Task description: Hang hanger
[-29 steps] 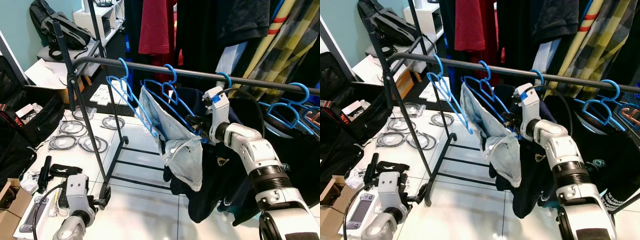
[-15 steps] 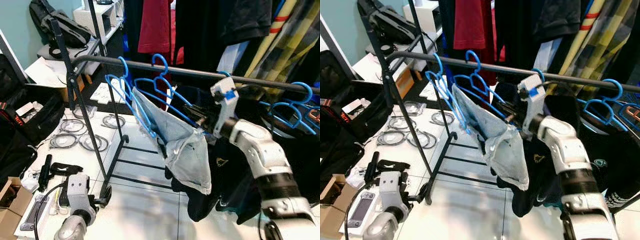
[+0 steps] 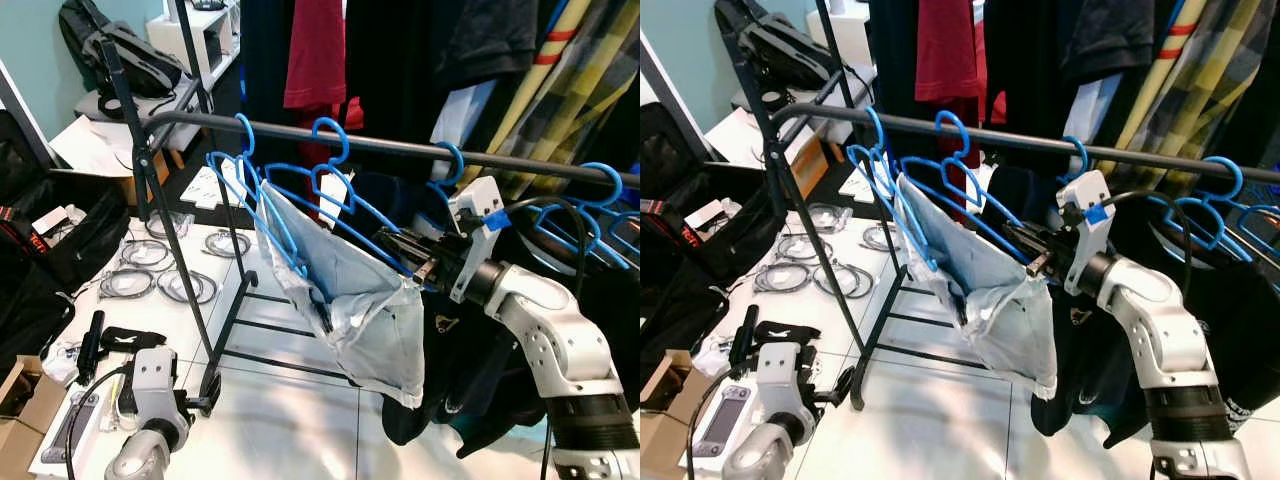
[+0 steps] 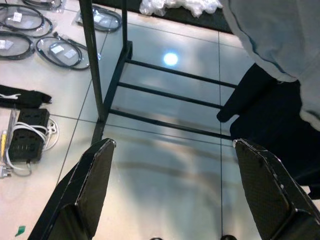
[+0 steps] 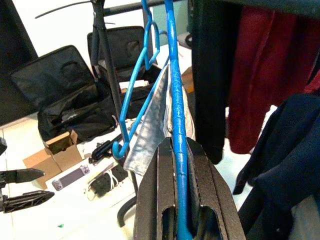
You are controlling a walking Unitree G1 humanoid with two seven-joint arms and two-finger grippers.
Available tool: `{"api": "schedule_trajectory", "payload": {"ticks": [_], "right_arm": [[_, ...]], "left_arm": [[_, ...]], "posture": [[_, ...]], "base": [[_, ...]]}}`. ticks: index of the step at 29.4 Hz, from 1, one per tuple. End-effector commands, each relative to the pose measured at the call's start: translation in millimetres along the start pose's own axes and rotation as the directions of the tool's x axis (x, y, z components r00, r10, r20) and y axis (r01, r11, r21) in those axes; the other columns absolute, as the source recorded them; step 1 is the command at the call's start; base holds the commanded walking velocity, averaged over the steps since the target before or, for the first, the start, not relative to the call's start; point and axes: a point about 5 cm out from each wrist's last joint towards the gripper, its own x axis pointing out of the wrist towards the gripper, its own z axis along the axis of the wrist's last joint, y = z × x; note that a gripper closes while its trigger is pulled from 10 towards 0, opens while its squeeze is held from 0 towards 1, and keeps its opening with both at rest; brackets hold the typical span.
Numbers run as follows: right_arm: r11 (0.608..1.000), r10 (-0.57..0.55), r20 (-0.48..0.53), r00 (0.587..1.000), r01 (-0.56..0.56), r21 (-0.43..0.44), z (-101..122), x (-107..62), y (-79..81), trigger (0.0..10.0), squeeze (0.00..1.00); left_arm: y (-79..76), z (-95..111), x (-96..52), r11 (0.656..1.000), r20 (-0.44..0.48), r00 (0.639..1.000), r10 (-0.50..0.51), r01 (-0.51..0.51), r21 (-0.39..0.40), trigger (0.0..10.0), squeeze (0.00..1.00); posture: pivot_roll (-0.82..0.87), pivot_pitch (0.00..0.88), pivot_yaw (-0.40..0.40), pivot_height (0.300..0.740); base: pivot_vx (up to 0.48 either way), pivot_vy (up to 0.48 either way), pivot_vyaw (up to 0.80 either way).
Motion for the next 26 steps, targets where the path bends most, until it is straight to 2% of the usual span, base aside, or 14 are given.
{"api": "schedule_trajectory", "payload": {"ticks": [1,6,9,11,12,14,19,21,22,25,26], "right_arm": [[1.000,0.011,0.032,0.999,-0.011,-0.007,6.3,-4.4,2.0,0.0,0.00],[1.000,0.028,-0.003,1.000,-0.028,0.011,-0.2,-20.8,3.0,0.0,0.00],[0.998,0.059,-0.007,0.998,-0.059,0.015,-0.4,-22.8,6.6,0.0,0.00],[0.992,0.122,-0.032,0.992,-0.122,0.023,-3.2,-25.7,15.5,0.0,0.00],[0.992,0.122,-0.032,0.992,-0.122,0.023,-3.2,-25.7,15.5,0.0,0.00],[0.987,0.160,-0.065,0.985,-0.159,0.030,-6.1,-29.0,19.3,0.0,0.00],[0.984,0.176,-0.067,0.982,-0.175,0.027,-3.5,-34.9,19.0,0.0,0.00],[0.984,0.176,-0.067,0.982,-0.175,0.027,-3.5,-34.9,19.0,0.0,0.00],[0.984,0.179,-0.059,0.982,-0.178,0.030,-1.7,-35.6,18.6,0.0,0.00],[0.984,0.179,-0.059,0.982,-0.178,0.030,-1.7,-35.6,18.6,0.0,0.00],[0.983,0.182,-0.053,0.982,-0.180,0.034,-0.6,-34.4,19.1,0.0,0.00]], "left_arm": [[6.2,-8.1,-3.9,1.000,-0.053,0.999,0.012,-0.011,0.019,10.0,0.00],[14.4,-4.6,-4.2,0.999,-0.066,0.998,-0.004,0.007,0.051,10.0,0.00],[17.1,-2.1,-3.8,0.998,-0.060,0.998,-0.004,0.007,0.055,10.0,0.00],[19.3,9.2,-1.0,0.999,-0.024,1.000,-0.017,0.018,0.051,10.0,0.00],[19.3,9.2,-1.0,0.999,-0.024,1.000,-0.017,0.018,0.051,10.0,0.00],[18.7,24.2,1.2,0.997,0.025,0.999,-0.047,0.046,0.057,10.0,0.00],[17.5,50.1,3.4,0.993,0.099,0.989,-0.108,0.102,0.059,10.0,0.00],[17.5,50.1,3.4,0.993,0.099,0.989,-0.108,0.102,0.059,10.0,0.00],[17.7,60.8,5.0,0.991,0.127,0.984,-0.125,0.119,0.054,10.0,0.00],[17.7,60.8,5.0,0.991,0.127,0.984,-0.125,0.119,0.054,10.0,0.00],[16.6,74.0,8.1,0.988,0.160,0.976,-0.150,0.143,0.055,10.0,0.00]], "posture": [[-0.08,0.105,0.020,0.740],[-0.08,0.102,0.026,0.740],[-0.08,0.099,0.025,0.740],[-0.08,0.093,0.021,0.740],[-0.08,0.093,0.021,0.740],[-0.08,0.092,0.019,0.740],[-0.08,0.090,0.016,0.740],[-0.08,0.090,0.016,0.740],[-0.08,0.089,0.013,0.740],[-0.08,0.089,0.013,0.740],[-0.08,0.092,0.011,0.740]], "base": [[-0.259,0.000,0.00],[-0.356,0.000,0.00],[-0.445,0.000,0.00],[-0.480,0.000,0.00],[-0.480,0.000,0.00],[-0.480,0.000,0.00],[-0.480,0.000,0.00],[-0.480,0.000,0.00],[-0.480,0.000,0.00],[-0.480,0.000,0.00],[-0.480,0.000,0.00]]}}
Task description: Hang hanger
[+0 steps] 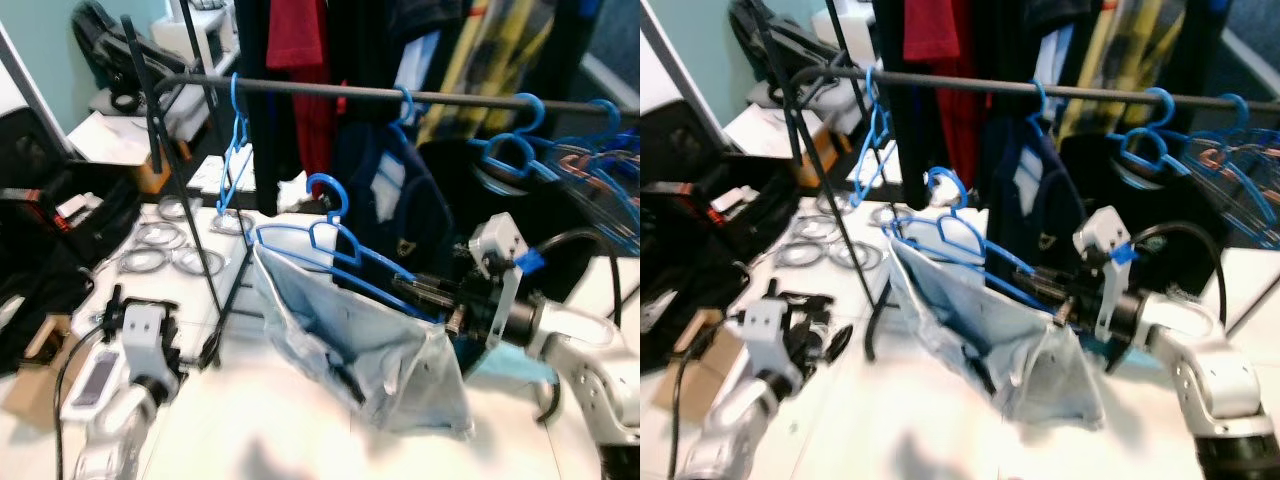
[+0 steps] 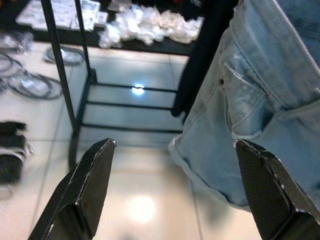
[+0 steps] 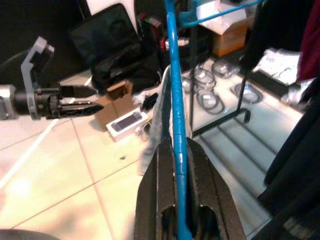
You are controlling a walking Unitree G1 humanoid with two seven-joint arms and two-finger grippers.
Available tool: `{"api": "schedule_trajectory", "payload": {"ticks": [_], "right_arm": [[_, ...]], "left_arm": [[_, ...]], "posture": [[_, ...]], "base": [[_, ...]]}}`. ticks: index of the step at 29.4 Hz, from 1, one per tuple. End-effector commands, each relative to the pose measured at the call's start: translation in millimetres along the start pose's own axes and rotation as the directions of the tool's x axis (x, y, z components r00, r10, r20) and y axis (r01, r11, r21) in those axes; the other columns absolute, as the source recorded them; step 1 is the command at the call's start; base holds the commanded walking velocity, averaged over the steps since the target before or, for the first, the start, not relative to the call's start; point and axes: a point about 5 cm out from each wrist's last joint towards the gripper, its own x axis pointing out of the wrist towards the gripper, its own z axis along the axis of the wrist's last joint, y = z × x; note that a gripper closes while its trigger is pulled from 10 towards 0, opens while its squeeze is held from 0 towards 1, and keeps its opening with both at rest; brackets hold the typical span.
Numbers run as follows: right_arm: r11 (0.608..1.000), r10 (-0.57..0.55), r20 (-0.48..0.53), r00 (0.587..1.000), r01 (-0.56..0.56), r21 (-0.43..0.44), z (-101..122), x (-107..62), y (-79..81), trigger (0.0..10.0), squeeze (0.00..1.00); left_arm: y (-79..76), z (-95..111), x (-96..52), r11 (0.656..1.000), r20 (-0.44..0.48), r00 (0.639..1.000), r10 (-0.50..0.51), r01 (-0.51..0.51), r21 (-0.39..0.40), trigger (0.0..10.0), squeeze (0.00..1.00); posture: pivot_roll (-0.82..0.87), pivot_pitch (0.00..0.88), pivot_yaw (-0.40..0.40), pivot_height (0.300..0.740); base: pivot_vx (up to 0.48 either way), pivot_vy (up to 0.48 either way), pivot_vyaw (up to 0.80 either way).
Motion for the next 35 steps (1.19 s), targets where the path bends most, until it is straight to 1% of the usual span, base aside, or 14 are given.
{"api": "schedule_trajectory", "payload": {"ticks": [1,7,12,13,16,17,23,26,27,28,29,30,32,35], "right_arm": [[0.998,0.064,0.058,0.996,-0.063,-0.004,11.1,8.2,9.4,0.0,0.00],[0.991,0.127,0.065,0.990,-0.129,0.021,10.0,18.4,20.8,0.0,0.00],[0.989,0.147,0.069,0.987,-0.149,0.021,10.6,20.1,23.2,0.0,0.00],[0.985,0.170,0.069,0.983,-0.172,0.016,11.5,21.1,25.3,0.0,0.00],[0.985,0.170,0.069,0.983,-0.172,0.016,11.5,21.1,25.3,0.0,0.00],[0.981,0.195,0.063,0.979,-0.196,0.005,13.0,20.9,26.6,0.0,0.00],[0.962,0.271,0.009,0.962,-0.271,-0.008,12.9,15.6,29.8,0.0,0.00],[0.958,0.288,0.000,0.958,-0.288,-0.004,12.5,14.2,31.3,0.0,0.00],[0.950,0.311,-0.013,0.950,-0.311,-0.001,12.1,12.8,33.1,0.0,0.00],[0.950,0.311,-0.013,0.950,-0.311,-0.001,12.1,12.8,33.1,0.0,0.00],[0.940,0.341,-0.029,0.940,-0.341,0.001,12.1,11.3,35.5,0.0,0.00],[0.940,0.341,-0.029,0.940,-0.341,0.001,12.1,11.3,35.5,0.0,0.00],[0.914,0.404,-0.055,0.913,-0.405,-0.001,14.4,8.8,39.8,0.0,0.00],[0.900,0.435,-0.061,0.898,-0.436,-0.012,19.2,7.9,41.0,0.0,0.00]], "left_arm": [[3.0,28.1,5.3,0.998,0.066,0.996,-0.057,0.058,-0.009,10.0,0.00],[-28.2,84.8,13.4,0.959,0.226,0.932,-0.284,0.279,0.051,10.0,0.00],[-39.9,102.8,11.2,0.927,0.267,0.888,-0.376,0.366,0.087,10.0,0.00],[-49.8,122.3,6.9,0.885,0.303,0.831,-0.466,0.445,0.138,10.0,0.00],[-49.8,122.3,6.9,0.885,0.303,0.831,-0.466,0.445,0.138,10.0,0.00],[-56.0,149.4,-0.9,0.828,0.340,0.755,-0.561,0.516,0.219,10.0,0.00],[-57.8,217.3,-26.2,0.688,0.363,0.587,-0.724,0.573,0.445,10.0,0.00],[-61.5,222.1,-35.1,0.637,0.338,0.542,-0.769,0.611,0.470,10.0,0.00],[-65.8,221.4,-44.9,0.567,0.294,0.486,-0.823,0.665,0.486,10.0,0.00],[-65.8,221.4,-44.9,0.567,0.294,0.486,-0.823,0.665,0.486,10.0,0.00],[-70.0,216.9,-53.2,0.491,0.234,0.434,-0.870,0.722,0.487,10.0,0.00],[-70.0,216.9,-53.2,0.491,0.234,0.434,-0.870,0.722,0.487,10.0,0.00],[-76.6,207.0,-58.9,0.400,0.134,0.384,-0.914,0.788,0.468,10.0,0.00],[-79.5,197.5,-55.6,0.380,0.076,0.391,-0.917,0.805,0.456,10.0,0.00]], "posture": [[-0.07,0.097,0.010,0.740],[-0.07,0.101,0.011,0.740],[-0.07,0.102,0.010,0.740],[-0.08,0.102,0.010,0.740],[-0.08,0.102,0.010,0.740],[-0.08,0.101,0.011,0.740],[-0.07,0.101,0.012,0.740],[-0.08,0.102,0.013,0.740],[-0.08,0.102,0.014,0.740],[-0.08,0.102,0.014,0.740],[-0.08,0.102,0.015,0.740],[-0.08,0.102,0.015,0.740],[-0.08,0.103,0.015,0.740],[-0.08,0.100,0.017,0.740]], "base": [[-0.334,0.000,-0.78],[-0.111,0.000,-0.78],[0.000,0.000,-0.79],[0.000,0.000,-0.78],[0.000,0.000,-0.78],[0.000,0.000,0.00],[0.000,0.000,0.00],[0.000,0.000,0.00],[0.000,0.000,0.00],[0.000,0.000,0.00],[0.000,0.000,0.00],[0.000,0.000,0.00],[0.000,0.000,0.00],[0.000,0.000,0.00]]}}
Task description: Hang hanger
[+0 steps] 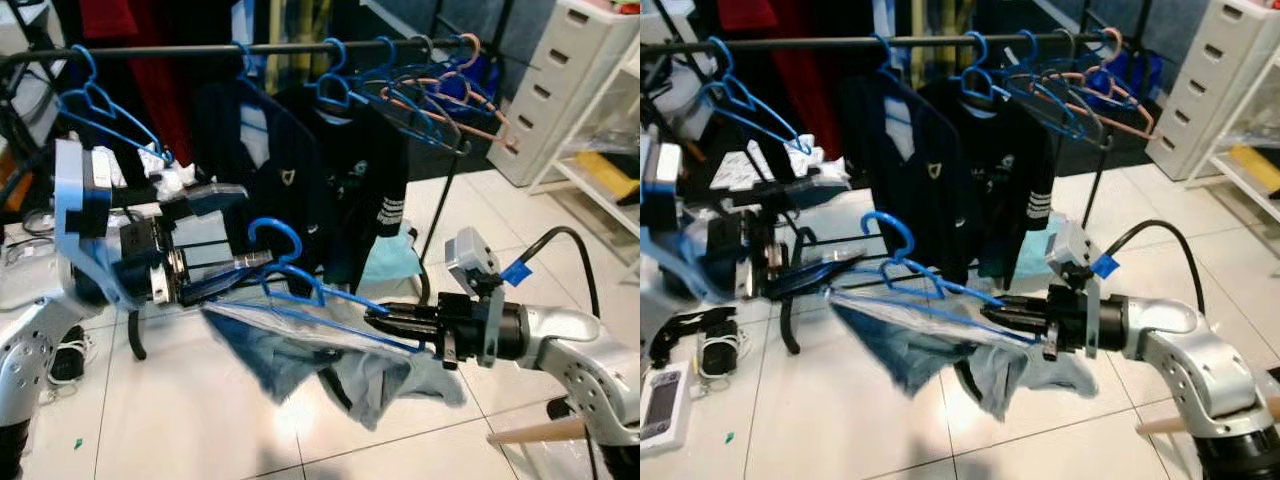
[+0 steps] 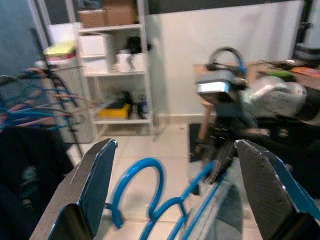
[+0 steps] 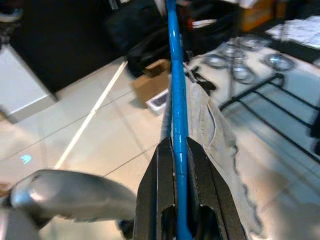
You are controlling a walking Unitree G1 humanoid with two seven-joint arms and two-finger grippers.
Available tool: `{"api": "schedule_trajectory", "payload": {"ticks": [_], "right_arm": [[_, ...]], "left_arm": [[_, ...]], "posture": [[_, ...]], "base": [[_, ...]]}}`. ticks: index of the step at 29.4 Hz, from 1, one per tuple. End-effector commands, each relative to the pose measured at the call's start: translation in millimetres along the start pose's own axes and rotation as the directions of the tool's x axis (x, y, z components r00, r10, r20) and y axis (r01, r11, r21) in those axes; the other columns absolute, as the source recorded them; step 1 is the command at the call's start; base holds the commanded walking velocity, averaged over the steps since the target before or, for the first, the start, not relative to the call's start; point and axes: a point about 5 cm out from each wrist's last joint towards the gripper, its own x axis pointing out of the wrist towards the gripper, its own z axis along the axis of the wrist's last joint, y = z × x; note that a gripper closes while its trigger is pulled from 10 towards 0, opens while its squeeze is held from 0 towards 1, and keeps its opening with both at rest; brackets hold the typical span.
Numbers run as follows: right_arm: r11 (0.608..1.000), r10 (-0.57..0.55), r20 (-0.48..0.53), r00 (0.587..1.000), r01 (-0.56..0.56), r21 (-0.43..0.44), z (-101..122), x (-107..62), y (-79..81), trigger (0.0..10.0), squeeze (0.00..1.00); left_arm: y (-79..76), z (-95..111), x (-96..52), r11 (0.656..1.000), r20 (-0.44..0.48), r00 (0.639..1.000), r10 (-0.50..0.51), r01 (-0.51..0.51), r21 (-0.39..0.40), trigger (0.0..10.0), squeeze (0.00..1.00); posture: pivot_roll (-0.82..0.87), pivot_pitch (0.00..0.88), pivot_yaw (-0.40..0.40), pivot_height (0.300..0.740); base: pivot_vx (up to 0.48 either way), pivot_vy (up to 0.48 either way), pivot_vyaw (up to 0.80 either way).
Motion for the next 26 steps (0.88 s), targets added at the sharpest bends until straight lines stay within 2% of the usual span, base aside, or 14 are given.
{"api": "schedule_trajectory", "payload": {"ticks": [1,2,4,5,11,12,14,15,17,26], "right_arm": [[0.997,0.074,0.022,0.997,-0.073,-0.036,9.7,3.2,8.1,0.0,0.00],[0.994,0.101,0.020,0.995,-0.099,-0.050,15.3,2.1,9.0,0.0,0.00],[0.994,0.101,0.020,0.995,-0.099,-0.050,15.3,2.1,9.0,0.0,0.00],[0.990,0.126,0.024,0.992,-0.124,-0.068,22.3,0.8,10.5,0.0,0.00],[0.987,0.141,0.029,0.990,-0.138,-0.082,27.8,-0.5,11.5,0.0,0.00],[0.984,0.152,0.038,0.988,-0.147,-0.096,33.1,-2.2,12.8,0.0,0.00],[0.984,0.152,0.038,0.988,-0.147,-0.096,33.1,-2.2,12.8,0.0,0.00],[0.983,0.157,0.044,0.987,-0.151,-0.108,36.9,-3.8,13.9,0.0,0.00],[0.981,0.159,0.050,0.986,-0.152,-0.120,40.1,-5.1,14.9,0.0,0.00],[0.979,0.161,0.049,0.986,-0.153,-0.131,44.1,-9.5,15.7,0.0,0.00]], "left_arm": [[-5.6,-5.7,1.4,0.999,-0.057,0.997,-0.043,0.042,-0.017,10.0,0.00],[-7.9,-15.0,2.9,0.998,-0.107,0.993,-0.057,0.054,-0.027,10.0,0.00],[-7.9,-15.0,2.9,0.998,-0.107,0.993,-0.057,0.054,-0.027,10.0,0.00],[-11.5,-25.2,4.3,0.997,-0.153,0.986,-0.071,0.065,-0.047,10.0,0.00],[-14.0,-32.3,4.8,0.996,-0.188,0.979,-0.077,0.066,-0.065,10.0,0.00],[-14.3,-41.2,3.4,0.996,-0.240,0.969,-0.064,0.048,-0.070,10.0,0.00],[-14.3,-41.2,3.4,0.996,-0.240,0.969,-0.064,0.048,-0.070,10.0,0.00],[-14.7,-47.7,0.7,0.996,-0.284,0.957,-0.056,0.034,-0.083,10.0,0.00],[-12.3,-51.9,-3.8,0.996,-0.311,0.950,-0.030,0.001,-0.092,10.0,0.00],[-8.2,-58.4,-18.3,0.990,-0.364,0.931,0.013,-0.064,-0.127,10.0,0.00]], "posture": [[-0.08,0.100,0.017,0.740],[-0.08,0.100,0.017,0.740],[-0.08,0.100,0.017,0.740],[-0.08,0.100,0.018,0.740],[-0.08,0.102,0.018,0.740],[-0.08,0.104,0.020,0.740],[-0.08,0.104,0.020,0.740],[-0.08,0.105,0.020,0.740],[-0.08,0.107,0.024,0.740],[-0.08,0.109,0.023,0.740]], "base": [[0.000,0.000,0.00],[0.000,0.000,0.00],[0.000,0.000,0.00],[0.000,0.000,0.00],[0.000,0.000,0.00],[0.000,0.000,0.00],[0.000,0.000,0.00],[0.000,0.000,0.00],[0.000,0.000,0.00],[0.000,0.000,0.00]]}}
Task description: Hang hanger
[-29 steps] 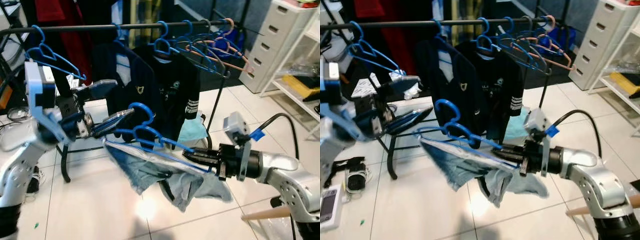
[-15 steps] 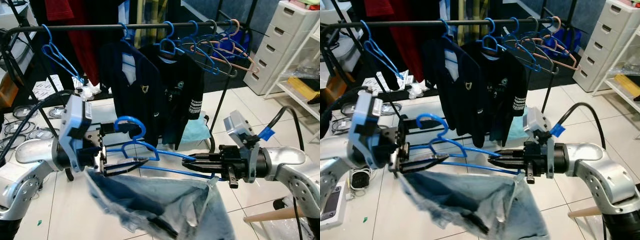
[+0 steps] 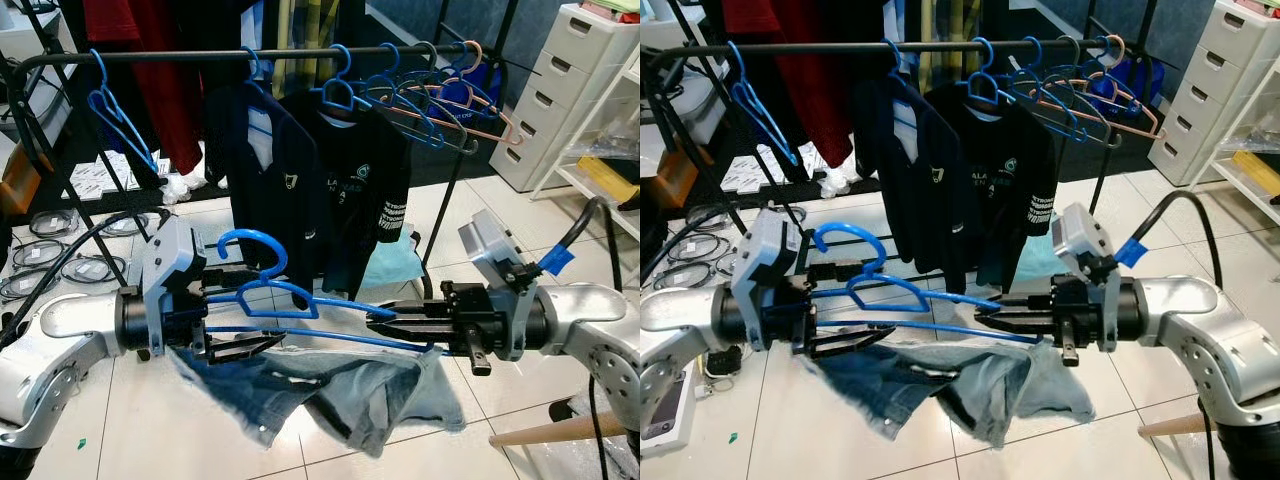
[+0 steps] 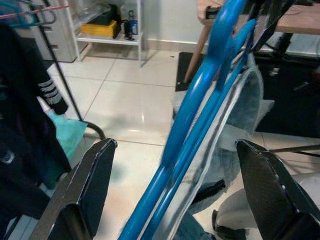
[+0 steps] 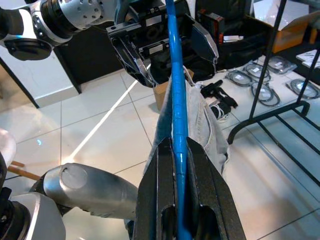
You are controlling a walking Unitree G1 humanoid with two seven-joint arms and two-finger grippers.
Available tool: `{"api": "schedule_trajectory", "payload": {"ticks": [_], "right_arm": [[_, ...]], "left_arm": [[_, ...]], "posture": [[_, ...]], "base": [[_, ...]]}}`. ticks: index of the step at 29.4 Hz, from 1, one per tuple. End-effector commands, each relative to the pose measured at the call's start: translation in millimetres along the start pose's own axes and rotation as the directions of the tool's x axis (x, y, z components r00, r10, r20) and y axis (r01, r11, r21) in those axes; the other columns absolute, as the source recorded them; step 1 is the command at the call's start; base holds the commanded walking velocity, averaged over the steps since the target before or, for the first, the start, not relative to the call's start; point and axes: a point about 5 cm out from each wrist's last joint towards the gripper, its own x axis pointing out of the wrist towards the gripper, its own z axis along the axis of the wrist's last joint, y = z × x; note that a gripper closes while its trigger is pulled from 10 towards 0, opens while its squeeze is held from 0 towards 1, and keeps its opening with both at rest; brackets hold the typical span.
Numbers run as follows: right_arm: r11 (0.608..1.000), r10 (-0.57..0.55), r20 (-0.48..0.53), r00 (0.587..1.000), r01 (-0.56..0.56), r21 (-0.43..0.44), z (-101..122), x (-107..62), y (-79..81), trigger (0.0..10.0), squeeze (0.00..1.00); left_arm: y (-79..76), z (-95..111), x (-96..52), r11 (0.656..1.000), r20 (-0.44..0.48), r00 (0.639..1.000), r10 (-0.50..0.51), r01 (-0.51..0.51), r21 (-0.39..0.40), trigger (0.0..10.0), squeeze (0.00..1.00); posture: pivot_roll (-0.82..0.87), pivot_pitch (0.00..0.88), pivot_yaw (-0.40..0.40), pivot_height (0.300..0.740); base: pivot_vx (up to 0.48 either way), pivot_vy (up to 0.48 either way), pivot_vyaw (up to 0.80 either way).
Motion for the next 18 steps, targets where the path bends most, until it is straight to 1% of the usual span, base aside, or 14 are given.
{"api": "schedule_trajectory", "payload": {"ticks": [1,2,3,6,7,10,18], "right_arm": [[0.998,0.040,0.033,0.999,-0.039,-0.042,11.6,-0.7,4.9,0.0,0.00],[0.998,0.041,0.032,0.999,-0.040,-0.041,11.5,-1.1,5.0,0.0,0.00],[0.998,0.043,0.032,0.999,-0.041,-0.040,11.6,-0.8,5.3,0.0,0.00],[0.998,0.045,0.034,0.998,-0.044,-0.039,11.6,-0.5,5.7,0.0,0.00],[0.998,0.049,0.037,0.998,-0.047,-0.040,12.2,0.5,6.1,0.0,0.00],[0.998,0.055,0.039,0.998,-0.053,-0.043,12.8,1.9,6.3,0.0,0.00],[0.998,0.050,0.031,0.998,-0.048,-0.044,10.7,3.3,5.3,0.0,0.00]], "left_arm": [[2.1,-6.1,-7.3,1.000,-0.051,0.999,0.020,-0.021,-0.020,10.0,0.00],[1.5,-5.9,-7.0,0.999,-0.033,0.999,0.020,-0.021,-0.032,10.0,0.00],[0.2,-4.5,-5.3,0.999,-0.004,1.000,0.015,-0.015,-0.046,8.3,0.00],[-1.4,-3.2,-3.0,0.998,0.024,1.000,0.008,-0.006,-0.057,8.3,0.00],[-3.5,-2.2,-1.7,0.997,0.050,0.999,-0.005,0.009,-0.074,0.0,0.00],[-6.2,-0.4,-0.2,0.995,0.088,0.996,-0.022,0.030,-0.098,0.0,0.00],[-9.1,0.2,-2.8,0.992,0.102,0.993,-0.053,0.065,-0.110,0.0,0.00]], "posture": [[-0.08,0.110,0.023,0.740],[-0.08,0.108,0.021,0.740],[-0.08,0.107,0.020,0.740],[-0.07,0.106,0.020,0.740],[-0.08,0.103,0.019,0.740],[-0.08,0.100,0.018,0.740],[-0.07,0.101,0.018,0.740]], "base": [[0.000,0.000,0.00],[0.000,0.000,0.00],[0.000,0.000,0.00],[0.000,0.000,0.00],[0.000,0.000,0.00],[0.000,0.000,0.00],[0.000,0.000,0.00]]}}
